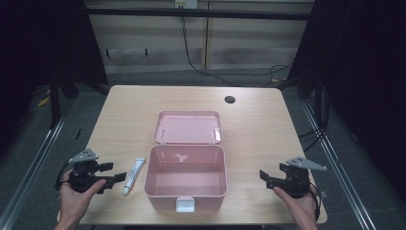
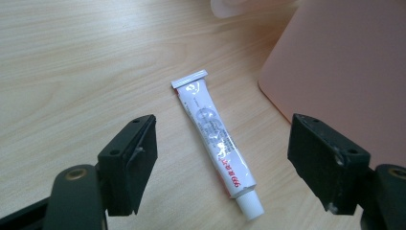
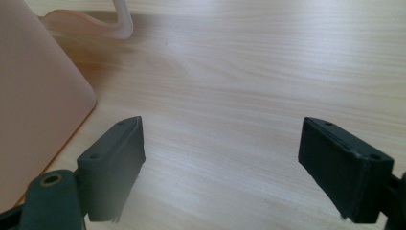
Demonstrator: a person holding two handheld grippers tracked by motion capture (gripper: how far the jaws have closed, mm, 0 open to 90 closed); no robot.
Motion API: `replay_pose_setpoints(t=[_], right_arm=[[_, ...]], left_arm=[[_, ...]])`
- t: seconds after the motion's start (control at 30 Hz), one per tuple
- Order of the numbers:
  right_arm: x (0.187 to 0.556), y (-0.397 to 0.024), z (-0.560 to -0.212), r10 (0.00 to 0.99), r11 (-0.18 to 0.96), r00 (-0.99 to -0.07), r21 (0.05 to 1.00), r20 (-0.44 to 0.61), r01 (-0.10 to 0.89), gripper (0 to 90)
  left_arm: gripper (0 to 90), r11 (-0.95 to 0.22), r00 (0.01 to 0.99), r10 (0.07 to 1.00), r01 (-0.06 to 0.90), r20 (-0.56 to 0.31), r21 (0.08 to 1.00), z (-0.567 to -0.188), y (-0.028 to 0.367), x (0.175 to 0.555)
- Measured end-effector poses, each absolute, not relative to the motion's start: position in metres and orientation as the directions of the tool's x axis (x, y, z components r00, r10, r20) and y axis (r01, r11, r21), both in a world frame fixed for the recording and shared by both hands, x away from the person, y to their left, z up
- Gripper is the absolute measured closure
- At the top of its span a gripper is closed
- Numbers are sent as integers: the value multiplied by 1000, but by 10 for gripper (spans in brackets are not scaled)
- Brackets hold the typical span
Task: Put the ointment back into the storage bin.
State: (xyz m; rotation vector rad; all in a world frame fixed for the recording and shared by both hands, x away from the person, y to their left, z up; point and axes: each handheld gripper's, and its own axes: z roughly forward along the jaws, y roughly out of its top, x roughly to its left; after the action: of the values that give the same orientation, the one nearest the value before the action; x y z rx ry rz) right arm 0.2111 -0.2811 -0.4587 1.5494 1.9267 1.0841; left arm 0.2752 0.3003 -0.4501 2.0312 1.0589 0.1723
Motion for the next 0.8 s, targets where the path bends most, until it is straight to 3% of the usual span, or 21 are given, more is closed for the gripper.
replay_pose_setpoints(t=[0.1, 0.53, 0.63, 0.8], right_arm=[[209, -279, -456, 942, 84, -312, 810, 126, 580, 196], [204, -275, -452, 916, 71, -366, 832, 163, 550, 193], [204, -274, -452, 907, 80, -386, 830, 169, 552, 190], [205, -273, -453, 897, 82, -400, 820, 186, 566, 190]], left_arm=[[256, -317, 647, 726, 618, -235, 719, -449, 300, 275], [291, -352, 673, 704, 608, -227, 712, -438, 291, 274], [392, -367, 667, 719, 605, -198, 706, -434, 285, 274], [397, -374, 662, 719, 626, -212, 684, -428, 283, 279]])
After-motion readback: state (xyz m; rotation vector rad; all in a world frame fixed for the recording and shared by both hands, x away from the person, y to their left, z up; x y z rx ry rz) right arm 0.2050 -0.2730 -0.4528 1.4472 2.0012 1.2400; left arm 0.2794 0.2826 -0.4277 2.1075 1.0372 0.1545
